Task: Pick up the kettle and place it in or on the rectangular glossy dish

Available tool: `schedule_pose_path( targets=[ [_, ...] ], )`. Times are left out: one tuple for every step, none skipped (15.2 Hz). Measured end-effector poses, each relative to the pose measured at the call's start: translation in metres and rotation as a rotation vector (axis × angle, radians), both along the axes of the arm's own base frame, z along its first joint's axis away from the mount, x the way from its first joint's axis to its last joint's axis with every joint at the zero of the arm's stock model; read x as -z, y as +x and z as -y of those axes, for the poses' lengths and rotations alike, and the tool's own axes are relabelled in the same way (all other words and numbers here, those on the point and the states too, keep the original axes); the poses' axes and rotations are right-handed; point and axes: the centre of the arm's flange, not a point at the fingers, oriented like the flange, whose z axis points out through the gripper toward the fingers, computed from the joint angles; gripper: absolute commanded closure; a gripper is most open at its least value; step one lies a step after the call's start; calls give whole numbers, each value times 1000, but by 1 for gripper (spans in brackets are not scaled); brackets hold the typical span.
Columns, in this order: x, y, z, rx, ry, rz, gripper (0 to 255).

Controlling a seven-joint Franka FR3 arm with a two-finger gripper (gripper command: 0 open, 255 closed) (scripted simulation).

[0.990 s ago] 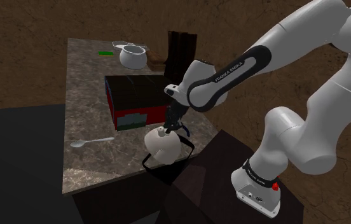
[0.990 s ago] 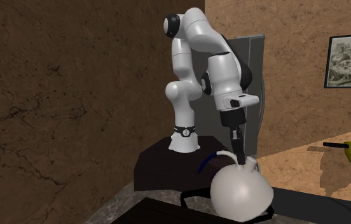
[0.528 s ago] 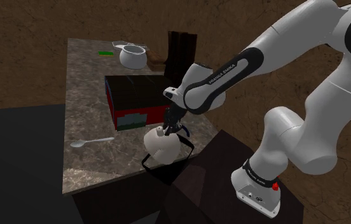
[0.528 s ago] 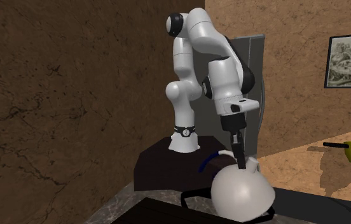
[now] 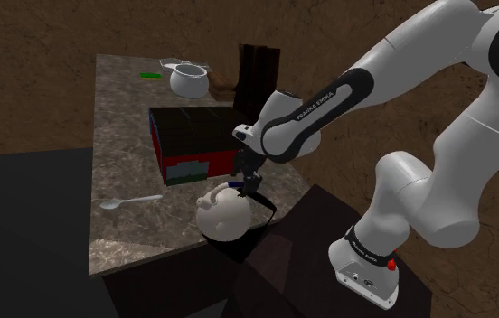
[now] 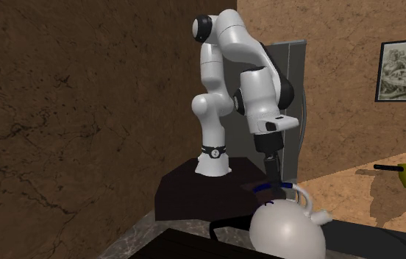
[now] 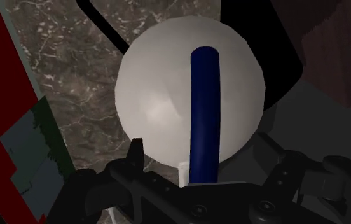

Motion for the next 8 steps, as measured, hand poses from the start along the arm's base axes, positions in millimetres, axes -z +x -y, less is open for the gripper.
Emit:
schedule_pose_path(
  targets=[
    [-6,-1,2,4,4,-1,0],
    [-14,-1,3,2,4,-1,0],
    [-26,-2,5,2,7,-1,0],
    [-36,-3,7,1,6,-1,0],
    [-43,-5,8,0,4,0,0],
    [-46,-5,9,0,2,0,0],
    [-47,-5,10,0,1,0,0],
    [-48,-5,10,0,1,0,0]
  ],
)
